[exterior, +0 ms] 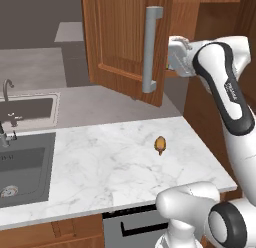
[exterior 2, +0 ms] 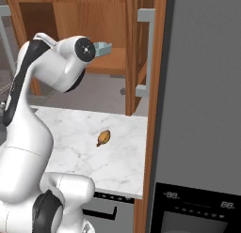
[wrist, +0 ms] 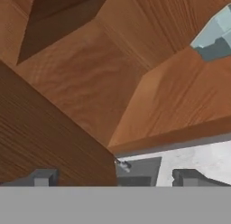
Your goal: Retrieve the tupperware from the cabinet, then place the raw meat into the tupperware to avoid contamination.
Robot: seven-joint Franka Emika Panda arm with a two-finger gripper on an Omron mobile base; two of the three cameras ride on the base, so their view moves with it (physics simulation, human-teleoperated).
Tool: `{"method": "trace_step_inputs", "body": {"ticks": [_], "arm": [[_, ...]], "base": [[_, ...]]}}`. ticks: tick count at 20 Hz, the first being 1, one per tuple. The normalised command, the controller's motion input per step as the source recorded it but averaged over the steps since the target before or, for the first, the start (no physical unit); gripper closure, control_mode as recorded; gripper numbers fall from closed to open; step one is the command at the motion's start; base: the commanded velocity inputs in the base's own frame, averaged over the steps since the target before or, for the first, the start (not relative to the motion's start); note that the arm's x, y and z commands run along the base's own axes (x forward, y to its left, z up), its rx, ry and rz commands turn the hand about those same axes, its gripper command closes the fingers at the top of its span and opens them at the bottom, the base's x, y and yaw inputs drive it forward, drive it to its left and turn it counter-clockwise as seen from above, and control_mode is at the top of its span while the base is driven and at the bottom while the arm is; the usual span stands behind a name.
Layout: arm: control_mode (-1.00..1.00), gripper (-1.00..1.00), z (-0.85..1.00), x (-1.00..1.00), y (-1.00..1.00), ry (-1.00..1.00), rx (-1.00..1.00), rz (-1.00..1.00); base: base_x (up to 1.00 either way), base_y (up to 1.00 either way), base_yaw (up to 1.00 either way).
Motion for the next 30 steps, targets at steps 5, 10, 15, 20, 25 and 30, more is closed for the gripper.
{"method": "trace_step_inputs", "body": {"ticks": [5, 10, 15, 20, 25, 30], "arm": [[-1.0, -1.0, -0.12, 0.31, 0.52, 0.0, 0.02, 0.11], [-1.0, -1.0, -0.16, 0.28, 0.6, -0.01, 0.01, 0.1], [-1.0, -1.0, -0.15, 0.18, 0.73, -0.01, 0.01, 0.08], [-1.0, -1.0, -0.14, 0.02, 0.87, -0.01, 0.0, 0.06], [-1.0, -1.0, -0.16, 0.0, 0.96, -0.04, 0.0, 0.02], [-1.0, -1.0, -0.14, 0.0, 0.98, -0.06, 0.0, 0.0]], "base": [[0.0, 0.0, 0.0], [0.0, 0.0, 0.0], [0.0, 0.0, 0.0], [0.0, 0.0, 0.0], [0.0, 0.0, 0.0], [0.0, 0.0, 0.0]]}}
